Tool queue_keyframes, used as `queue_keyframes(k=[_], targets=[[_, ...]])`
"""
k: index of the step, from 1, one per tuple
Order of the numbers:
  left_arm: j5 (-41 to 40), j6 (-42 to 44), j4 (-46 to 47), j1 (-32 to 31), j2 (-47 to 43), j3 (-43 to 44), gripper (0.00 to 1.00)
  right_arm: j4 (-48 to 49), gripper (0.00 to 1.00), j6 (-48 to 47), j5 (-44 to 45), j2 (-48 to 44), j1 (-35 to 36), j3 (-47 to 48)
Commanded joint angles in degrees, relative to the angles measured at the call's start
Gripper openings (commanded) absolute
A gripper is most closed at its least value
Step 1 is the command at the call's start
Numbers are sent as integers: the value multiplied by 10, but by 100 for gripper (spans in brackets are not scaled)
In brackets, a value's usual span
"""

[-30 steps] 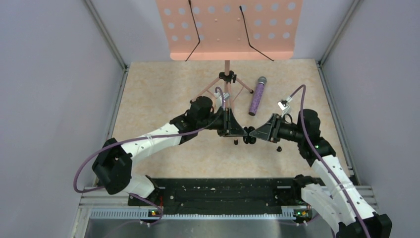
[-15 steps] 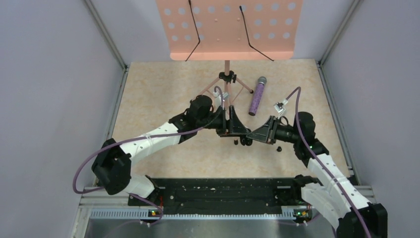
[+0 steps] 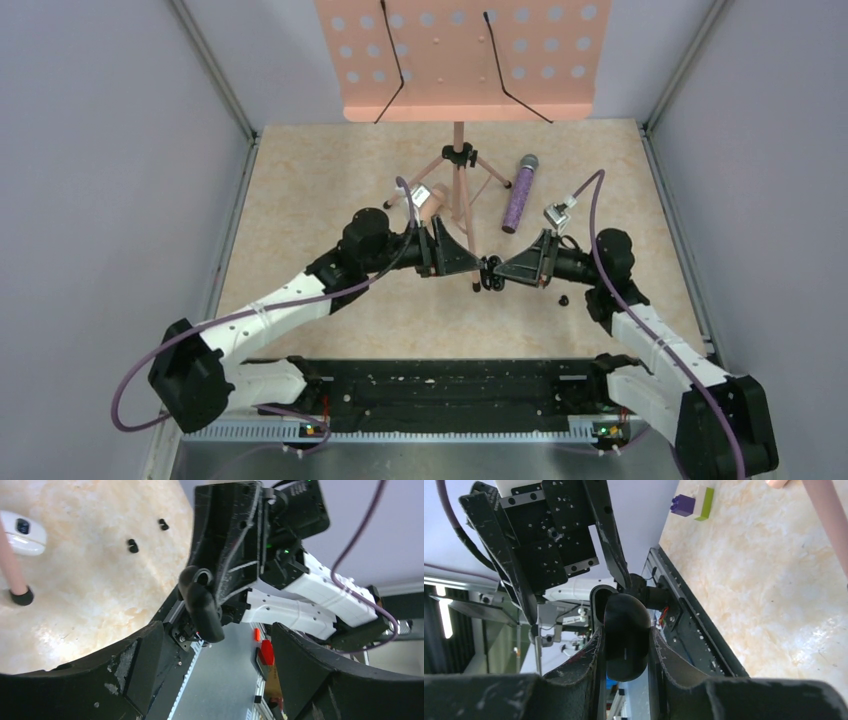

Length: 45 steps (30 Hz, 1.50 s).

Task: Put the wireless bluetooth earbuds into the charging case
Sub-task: Pass from the right arm to the left

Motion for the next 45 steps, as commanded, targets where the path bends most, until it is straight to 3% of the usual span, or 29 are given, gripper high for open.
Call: queue_keyframes(k=[1, 6, 17, 28, 33, 40, 45], targets=[[67, -19, 125, 1, 9, -20, 84, 134, 0, 68, -28, 14, -3, -8], [97, -36, 149, 0, 47, -13, 83, 229, 0, 131, -36, 31, -3, -21], [112, -80, 219, -2, 81, -13, 59, 232, 0, 141, -34, 30, -3, -25], [123, -109, 264, -3, 97, -24, 50, 286, 0, 174, -31, 47, -3, -37], [131, -117, 271, -4, 105, -26, 52, 289, 0, 176, -29, 49, -3, -38], [130, -120, 273, -5, 105, -26, 43, 289, 0, 177, -28, 51, -3, -38], [144, -128, 289, -5, 108, -23, 52, 285, 0, 171, -26, 52, -3, -37]])
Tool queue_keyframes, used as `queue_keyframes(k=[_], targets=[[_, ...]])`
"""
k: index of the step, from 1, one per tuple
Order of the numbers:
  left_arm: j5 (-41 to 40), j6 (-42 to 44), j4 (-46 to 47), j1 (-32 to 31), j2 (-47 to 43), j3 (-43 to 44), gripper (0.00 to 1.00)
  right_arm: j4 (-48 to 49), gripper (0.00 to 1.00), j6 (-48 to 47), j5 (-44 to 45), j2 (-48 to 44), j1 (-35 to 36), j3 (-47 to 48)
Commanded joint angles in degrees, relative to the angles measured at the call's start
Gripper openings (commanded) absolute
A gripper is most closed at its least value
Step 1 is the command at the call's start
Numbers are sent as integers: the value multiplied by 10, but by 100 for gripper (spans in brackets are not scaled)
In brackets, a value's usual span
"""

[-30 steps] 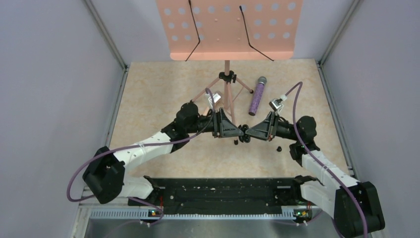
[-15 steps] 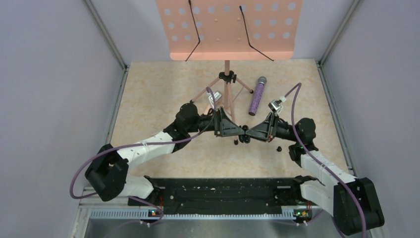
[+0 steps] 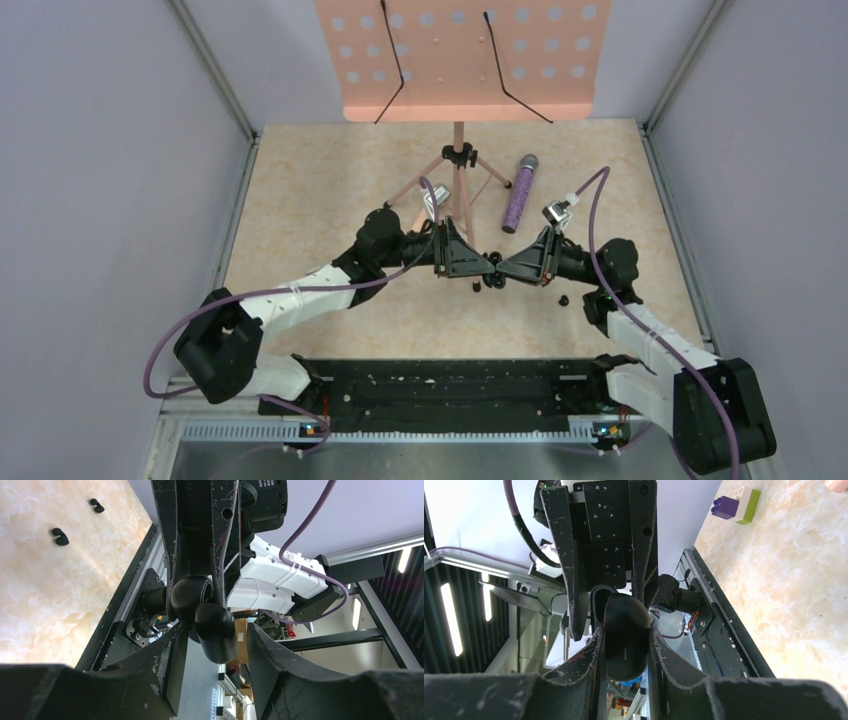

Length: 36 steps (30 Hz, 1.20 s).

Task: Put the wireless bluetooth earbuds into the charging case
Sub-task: Pass from the right arm to the left

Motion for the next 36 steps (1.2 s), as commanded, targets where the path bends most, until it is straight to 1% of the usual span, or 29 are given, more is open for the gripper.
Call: queue_keyframes(k=[1, 3, 5, 6, 8, 11, 13, 14, 16, 17, 19, 20, 21, 22, 23, 25, 27, 28, 29, 30, 31, 32, 33, 34, 36], targets=[[17, -5, 48, -3, 2, -1, 51, 28, 0, -6, 3, 4, -3, 3], [17, -5, 47, -3, 1, -3, 48, 29, 0, -6, 3, 5, -3, 3], [17, -4, 46, -4, 2, -4, 40, 27, 0, -8, 3, 5, -3, 4], [16, -3, 46, -4, 2, -3, 35, 26, 0, -10, 4, 5, -3, 5], [16, -4, 46, -4, 4, 0, 20, 25, 0, -11, 3, 6, -3, 5], [14, -4, 41, -4, 7, 6, 7, 20, 0, -12, 3, 7, -3, 5], [10, 0, 32, -4, 6, 10, 4, 5, 0, -22, 2, 5, -3, 8], [7, 2, 27, -4, 5, 10, 0, -11, 0, -35, 2, 3, -2, 11], [1, 5, 13, -4, 4, 13, 0, -60, 0, -60, 2, -5, -3, 21], [-2, 8, 7, -4, 3, 13, 0, -76, 13, -75, 2, -10, -3, 27], [-15, 16, -23, -2, 2, 18, 0, -160, 42, -116, 5, -21, -4, 44], [-18, 22, -44, -1, 4, 23, 0, -200, 50, -143, 8, -29, -4, 55], [-23, 26, -59, 1, 6, 25, 0, -253, 54, -175, 14, -37, -6, 69], [-28, 29, -77, 2, 7, 26, 0, -320, 56, -221, 25, -47, -8, 90], [-28, 33, -85, 6, 8, 26, 0, -421, 57, -288, 51, -59, -8, 117], [-30, 45, -114, 11, 9, 26, 0, -601, 60, -406, 132, -80, -9, 179], [-30, 69, -152, 14, 11, 34, 0, -731, 60, -475, 235, -95, -10, 227], [-33, 85, -182, 14, 17, 43, 0, -778, 59, -492, 317, -104, -10, 244], [-35, 110, -219, 14, 24, 56, 0, -817, 57, -498, 377, -109, -10, 255], [-39, 130, -255, 14, 33, 73, 0, -844, 52, -501, 424, -115, -10, 260], [-39, 146, -285, 14, 42, 85, 0, -865, 44, -500, 468, -120, -10, 259], [-36, 155, -297, 14, 50, 93, 0, -882, 35, -496, 507, -123, -11, 255], [-30, 157, -292, 13, 55, 93, 0, -894, 29, -488, 537, -126, -13, 248], [-23, 156, -280, 12, 57, 90, 0, -904, 25, -477, 562, -128, -16, 240], [-17, 165, -270, 7, 57, 87, 0, -915, 24, -463, 587, -126, -27, 220]])
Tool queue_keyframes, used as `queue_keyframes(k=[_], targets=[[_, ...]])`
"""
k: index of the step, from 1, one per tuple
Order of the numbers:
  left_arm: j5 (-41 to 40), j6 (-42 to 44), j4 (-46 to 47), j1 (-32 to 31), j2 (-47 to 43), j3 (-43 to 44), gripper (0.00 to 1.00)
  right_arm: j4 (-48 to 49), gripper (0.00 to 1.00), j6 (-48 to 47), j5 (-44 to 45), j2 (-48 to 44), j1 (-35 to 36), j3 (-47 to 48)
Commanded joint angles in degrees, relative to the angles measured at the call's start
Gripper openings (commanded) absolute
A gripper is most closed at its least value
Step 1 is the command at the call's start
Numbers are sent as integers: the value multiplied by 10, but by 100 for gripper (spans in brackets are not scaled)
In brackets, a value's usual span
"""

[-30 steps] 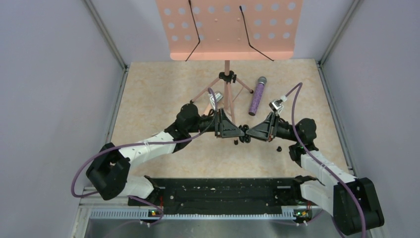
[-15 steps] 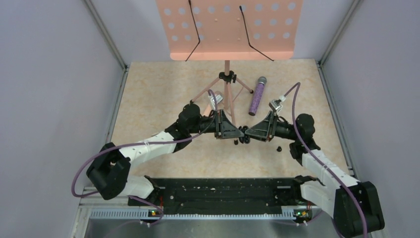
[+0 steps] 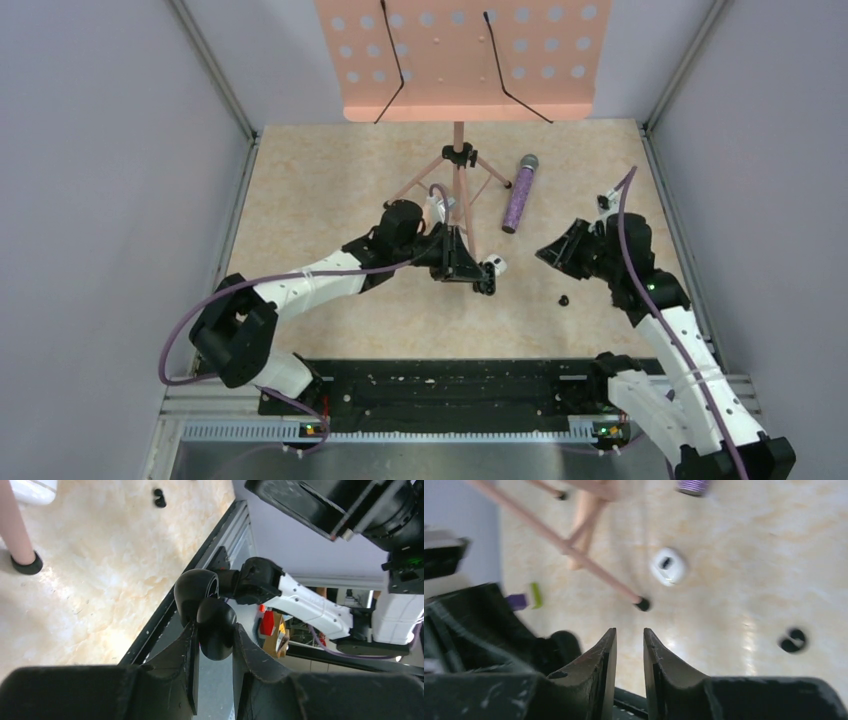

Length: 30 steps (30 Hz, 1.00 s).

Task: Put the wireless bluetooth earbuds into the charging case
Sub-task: Pass from the right arm to the left, then pick up the right earbud from the corner of the board.

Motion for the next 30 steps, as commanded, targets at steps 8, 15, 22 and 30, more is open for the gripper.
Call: queue_keyframes(k=[8, 15, 22, 30], targets=[[-8, 137, -76, -22, -7, 17, 0, -127, 28, 33, 206, 54, -24, -64], [-12, 186, -108, -22, -14, 29, 0, -116, 24, 78, 243, 122, -24, -82], [8, 197, -105, -22, 3, 39, 0, -110, 21, 99, 286, 153, -29, -87], [9, 202, -107, -22, 6, 41, 0, -67, 19, 95, 285, 191, -43, -107]])
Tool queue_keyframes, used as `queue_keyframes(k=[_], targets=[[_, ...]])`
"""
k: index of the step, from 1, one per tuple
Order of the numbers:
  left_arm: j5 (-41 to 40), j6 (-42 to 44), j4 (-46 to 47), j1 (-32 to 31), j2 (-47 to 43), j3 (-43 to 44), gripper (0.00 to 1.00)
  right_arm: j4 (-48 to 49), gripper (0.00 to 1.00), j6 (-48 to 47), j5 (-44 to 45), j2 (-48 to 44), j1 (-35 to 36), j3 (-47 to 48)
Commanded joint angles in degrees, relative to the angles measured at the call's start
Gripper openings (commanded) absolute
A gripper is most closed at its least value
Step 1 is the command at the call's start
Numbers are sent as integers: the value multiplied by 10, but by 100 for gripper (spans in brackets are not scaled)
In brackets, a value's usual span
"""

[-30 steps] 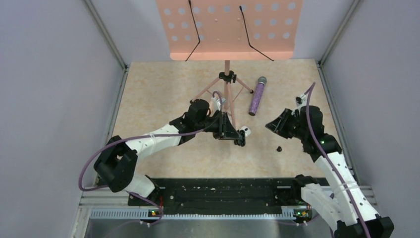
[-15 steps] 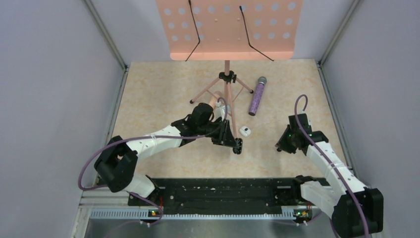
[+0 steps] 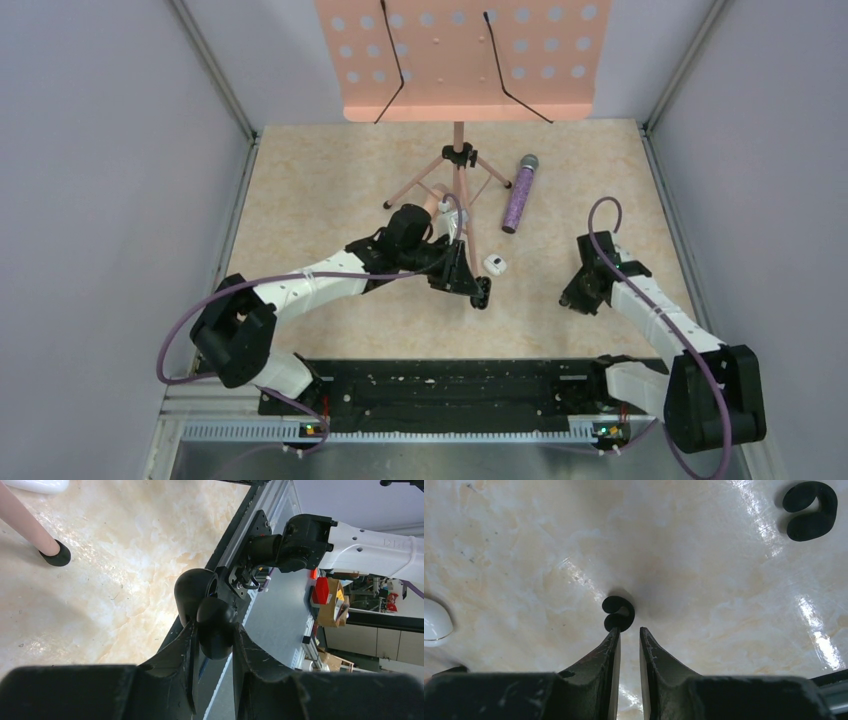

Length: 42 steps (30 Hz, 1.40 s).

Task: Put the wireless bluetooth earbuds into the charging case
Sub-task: Pick up the right earbud from the corner of the board.

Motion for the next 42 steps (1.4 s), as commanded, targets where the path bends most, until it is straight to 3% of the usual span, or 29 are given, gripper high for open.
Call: queue_keyframes(k=[1, 17, 22, 29, 33, 42], targets=[[10, 14, 7, -1, 2, 22, 0, 40, 18, 1, 18, 20, -15, -7], [5, 12, 4, -1, -3, 25, 0, 101, 18, -24, -16, 61, -25, -18], [5, 10, 3, -1, -1, 29, 0, 111, 29, -33, -36, 67, -24, -14], [6, 9, 4, -1, 3, 32, 0, 107, 30, -37, -30, 48, -26, -12], [5, 9, 3, -1, 1, 30, 0, 106, 35, -37, -37, 35, -25, -11], [4, 8, 4, -1, -3, 27, 0, 107, 32, -43, -34, 24, -34, -16]])
